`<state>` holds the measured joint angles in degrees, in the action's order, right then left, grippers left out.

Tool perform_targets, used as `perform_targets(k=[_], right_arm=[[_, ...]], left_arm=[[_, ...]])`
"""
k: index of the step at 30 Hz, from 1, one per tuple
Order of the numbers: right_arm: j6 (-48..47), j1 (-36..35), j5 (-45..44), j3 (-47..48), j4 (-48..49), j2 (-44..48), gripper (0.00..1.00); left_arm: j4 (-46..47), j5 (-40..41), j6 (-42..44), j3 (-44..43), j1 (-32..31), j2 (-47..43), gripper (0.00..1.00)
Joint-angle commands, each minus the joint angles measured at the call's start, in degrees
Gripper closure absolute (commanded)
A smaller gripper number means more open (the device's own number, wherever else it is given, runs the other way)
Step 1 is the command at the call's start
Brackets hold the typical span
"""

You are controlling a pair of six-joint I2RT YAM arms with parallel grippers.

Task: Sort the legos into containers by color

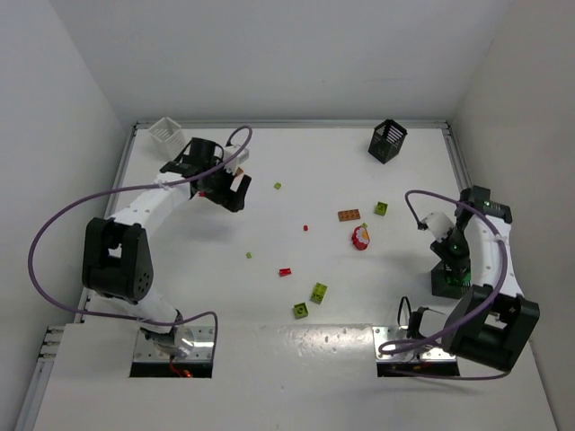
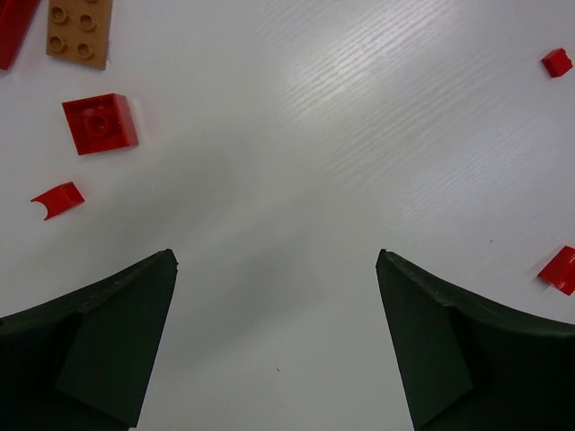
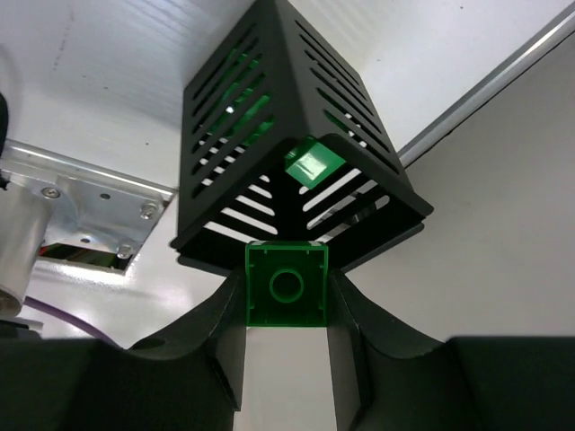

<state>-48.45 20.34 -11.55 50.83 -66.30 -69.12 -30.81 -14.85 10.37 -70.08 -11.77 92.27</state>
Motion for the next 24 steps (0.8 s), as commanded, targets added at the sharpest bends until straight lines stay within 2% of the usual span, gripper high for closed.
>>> perform_targets(k=[1,3,6,10,13,19,24], right_arm=[[-2.35,1.98,-0.75,3.04,2.40,-0.49,0.82],[-2.35,2.51,-0.75,3.66,2.41,-1.19,0.73],[-2.35,3.22,-0.23,4.28,2.41,-2.33,0.66],[-2.88,3.74,0.92,4.81,1.35,-2.33,0.61],[-2.88,4.27,1.62,4.81,0.03,-2.33,0.52],[-3.41,4.80,3.29,5.86,-1.11,-1.81,0.47],[0.18,5.32,10.57,12.79,-2.43,0.30,0.47]], left_arm=[[0.13,0.09,1.85,0.56,-2.02,-3.41,0.00],[0.13,0.09,2.37,1.09,-2.03,-3.41,0.00],[-0.39,0.09,3.51,1.09,-3.35,-3.41,0.00],[-1.01,1.14,4.04,1.09,-5.19,-3.41,0.00],[-1.01,1.14,4.57,0.56,-5.90,-3.41,0.00],[-1.53,1.14,5.71,0.56,-8.09,-3.41,0.00],[-2.06,-2.54,7.12,3.37,-12.39,-6.22,0.02]])
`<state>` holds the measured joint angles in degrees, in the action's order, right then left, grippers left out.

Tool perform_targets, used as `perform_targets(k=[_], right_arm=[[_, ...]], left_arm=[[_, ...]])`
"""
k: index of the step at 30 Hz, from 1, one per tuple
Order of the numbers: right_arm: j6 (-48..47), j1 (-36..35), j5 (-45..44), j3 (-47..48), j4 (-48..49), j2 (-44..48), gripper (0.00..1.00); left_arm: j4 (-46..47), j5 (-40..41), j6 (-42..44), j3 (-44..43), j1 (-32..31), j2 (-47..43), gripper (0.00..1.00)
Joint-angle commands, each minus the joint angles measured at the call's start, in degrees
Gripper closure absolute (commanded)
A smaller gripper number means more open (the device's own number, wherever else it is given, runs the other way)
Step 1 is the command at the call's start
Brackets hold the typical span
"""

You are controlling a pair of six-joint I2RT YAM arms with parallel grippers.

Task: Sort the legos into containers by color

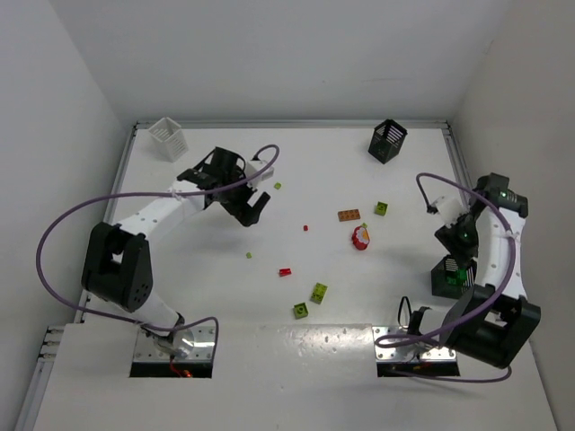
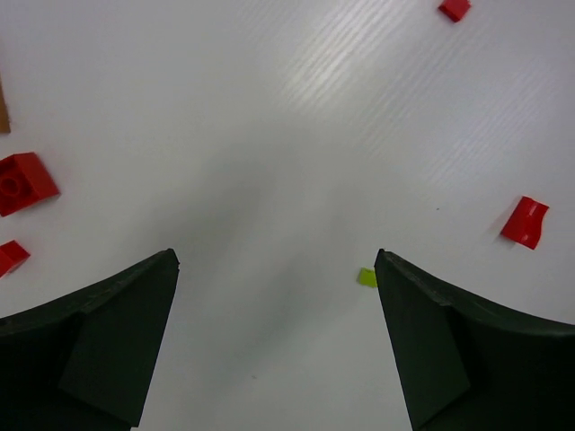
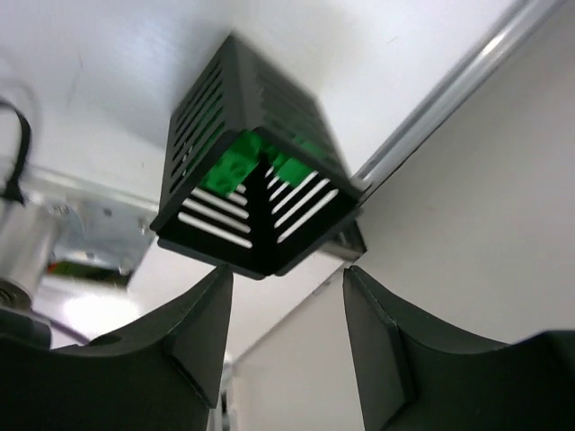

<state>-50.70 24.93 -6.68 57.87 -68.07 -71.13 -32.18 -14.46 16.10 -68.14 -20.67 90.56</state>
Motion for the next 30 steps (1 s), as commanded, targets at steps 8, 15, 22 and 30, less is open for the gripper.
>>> perform_targets(k=[8,15,22,30], right_arm=[[30.02,0.74,14.32,11.57,3.99,1.88,0.36],[38.92,0.74,18.45,9.11,5.40,1.88,0.36],[42.43,0.74,18.45,7.35,7.25,2.67,0.36],[42.44,0.74,18.45,7.35,7.25,6.26,0.36]], left_arm=[[2.57,8.82,-10.55,5.65,-22.30,-1.18,0.18],[3.18,12.52,-20.92,4.51,-33.02,0.23,0.13],[4.32,22.36,-28.67,0.56,-46.21,3.82,0.02],[4.85,29.55,-35.61,-3.40,-51.58,11.20,0.04]])
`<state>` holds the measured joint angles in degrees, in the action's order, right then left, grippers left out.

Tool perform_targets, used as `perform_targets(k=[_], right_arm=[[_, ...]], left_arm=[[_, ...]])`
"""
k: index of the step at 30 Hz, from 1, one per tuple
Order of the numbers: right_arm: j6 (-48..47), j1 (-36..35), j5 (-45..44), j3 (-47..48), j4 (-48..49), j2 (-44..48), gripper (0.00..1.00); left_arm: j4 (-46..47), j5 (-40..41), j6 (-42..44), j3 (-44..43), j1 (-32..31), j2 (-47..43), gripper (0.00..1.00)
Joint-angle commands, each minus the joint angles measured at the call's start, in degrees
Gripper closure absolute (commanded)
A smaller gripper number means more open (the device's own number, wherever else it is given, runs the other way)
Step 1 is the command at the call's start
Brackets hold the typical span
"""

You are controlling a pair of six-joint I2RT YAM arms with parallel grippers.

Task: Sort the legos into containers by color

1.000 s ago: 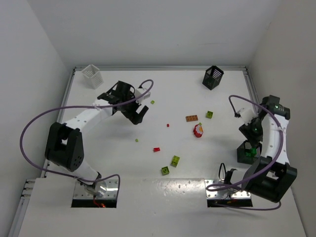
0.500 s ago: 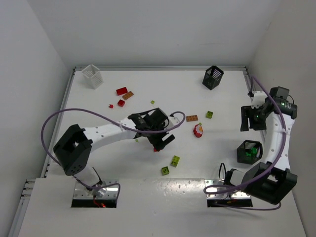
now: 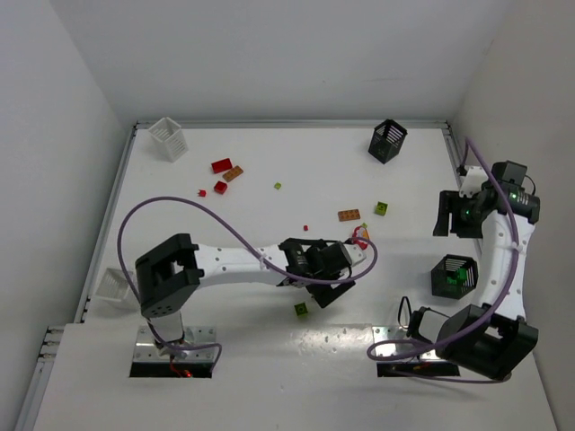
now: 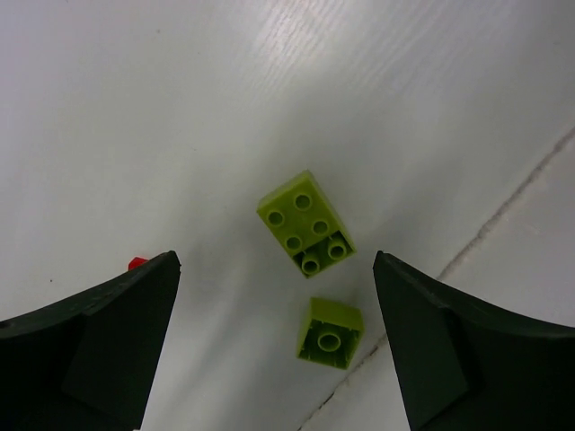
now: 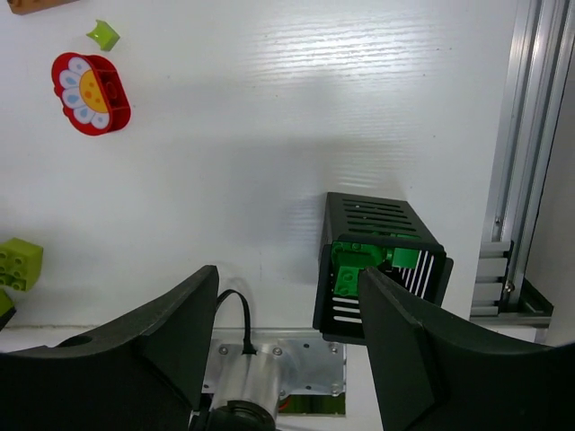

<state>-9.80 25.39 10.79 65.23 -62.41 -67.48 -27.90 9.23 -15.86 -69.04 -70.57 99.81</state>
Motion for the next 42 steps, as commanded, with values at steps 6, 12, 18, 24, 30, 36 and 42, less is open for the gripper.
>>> perform_targets(k=[6,12,18,24,30,36,42], right_arm=[[1.54,0.28,2.13,-0.02,1.59,3.85,0.36],[1.54,0.28,2.13,-0.02,1.59,4.99,0.36],[1.54,0.28,2.13,-0.02,1.59,4.99,0.36],[1.02,0.28,2.13,-0.02,1.59,4.99,0.36],[1.01,0.28,2.13,-0.02,1.59,4.99,0.36],[1.01,0.28,2.66,-0.02,1.59,4.47,0.36],[1.01,0.28,3.72,-0.63,2.73,3.86,0.36]], left_arm=[[-1.36,7.29,-5.41,-5.75,-1.15,7.49,0.09],[-1.98,3.25,-6.64,-6.64,-1.15,8.30,0.23],[-1.98,-0.97,-7.26,-6.02,-1.15,8.30,0.38],[-1.98,-2.90,-7.26,-6.02,-0.63,9.08,0.38],[-2.51,-5.19,-7.26,-6.55,1.04,11.89,0.38],[-2.51,-5.19,-7.79,-7.78,2.89,13.13,0.43],[-2.51,-5.19,-6.03,-7.78,5.26,12.60,0.59]])
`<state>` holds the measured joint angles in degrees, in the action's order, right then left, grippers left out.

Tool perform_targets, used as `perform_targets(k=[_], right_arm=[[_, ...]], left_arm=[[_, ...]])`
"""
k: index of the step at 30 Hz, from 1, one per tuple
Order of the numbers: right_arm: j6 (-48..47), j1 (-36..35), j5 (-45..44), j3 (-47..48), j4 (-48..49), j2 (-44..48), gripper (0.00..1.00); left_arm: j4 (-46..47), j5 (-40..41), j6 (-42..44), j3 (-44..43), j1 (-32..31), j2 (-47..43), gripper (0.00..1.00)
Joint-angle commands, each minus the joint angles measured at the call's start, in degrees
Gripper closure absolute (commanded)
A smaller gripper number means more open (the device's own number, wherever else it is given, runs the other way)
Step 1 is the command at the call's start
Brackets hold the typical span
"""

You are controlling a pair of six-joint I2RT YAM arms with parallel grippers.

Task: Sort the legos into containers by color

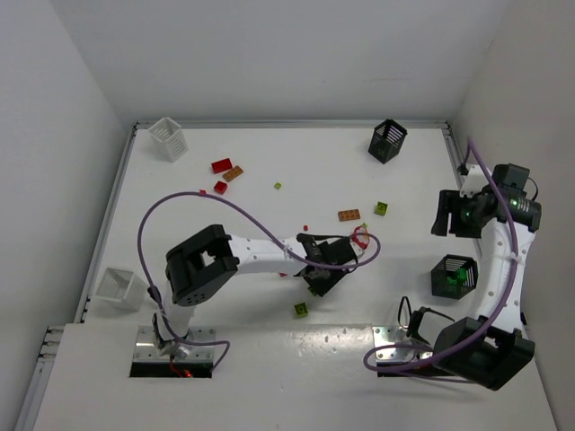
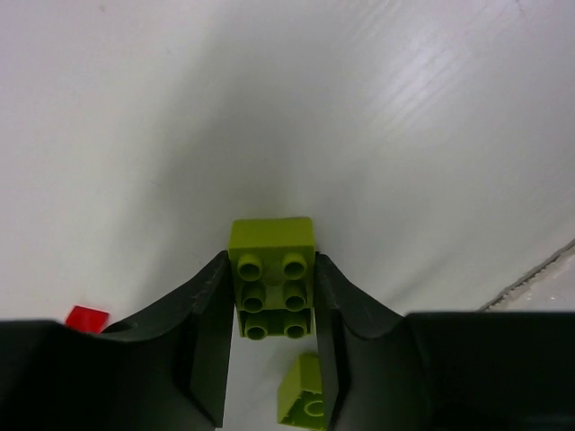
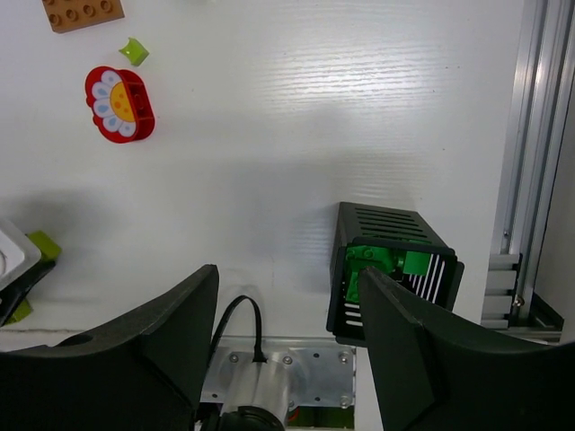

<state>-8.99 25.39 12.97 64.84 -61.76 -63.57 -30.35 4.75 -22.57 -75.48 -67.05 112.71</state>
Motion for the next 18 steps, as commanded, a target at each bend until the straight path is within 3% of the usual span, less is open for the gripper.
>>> perform_targets(k=[1,2,5,8,10,13,16,18], right_arm=[[0.21,0.28,2.05,-0.24,2.08,-0.06,0.36],[0.21,0.28,2.75,-0.24,2.08,-0.06,0.36],[0.21,-0.95,5.39,-0.76,2.08,-0.59,0.36],[-1.03,-0.95,9.87,-1.29,2.08,-0.59,0.36],[-1.64,-0.95,11.11,-1.99,2.08,-0.59,0.36],[-2.17,-1.48,11.73,-2.00,3.30,-2.08,0.37],[-2.17,-1.48,13.22,-0.51,3.83,-4.10,0.38],[-2.17,-1.48,13.75,0.28,3.84,-4.89,0.40]], left_arm=[[-0.06,-0.71,1.29,-1.33,2.44,-0.29,0.63],[-0.06,-0.71,1.82,-1.33,4.45,-2.03,0.71],[-0.58,0.77,4.71,-1.86,10.67,-5.55,0.77],[0.37,4.21,8.13,-3.18,17.45,-13.10,0.78],[3.00,4.21,10.78,-3.18,25.62,-19.59,0.78],[12.56,2.28,17.44,-3.70,37.05,-24.71,0.74],[12.60,2.89,20.01,-9.92,46.90,-20.54,0.74],[10.23,2.89,19.41,-19.49,54.10,-15.87,0.81]])
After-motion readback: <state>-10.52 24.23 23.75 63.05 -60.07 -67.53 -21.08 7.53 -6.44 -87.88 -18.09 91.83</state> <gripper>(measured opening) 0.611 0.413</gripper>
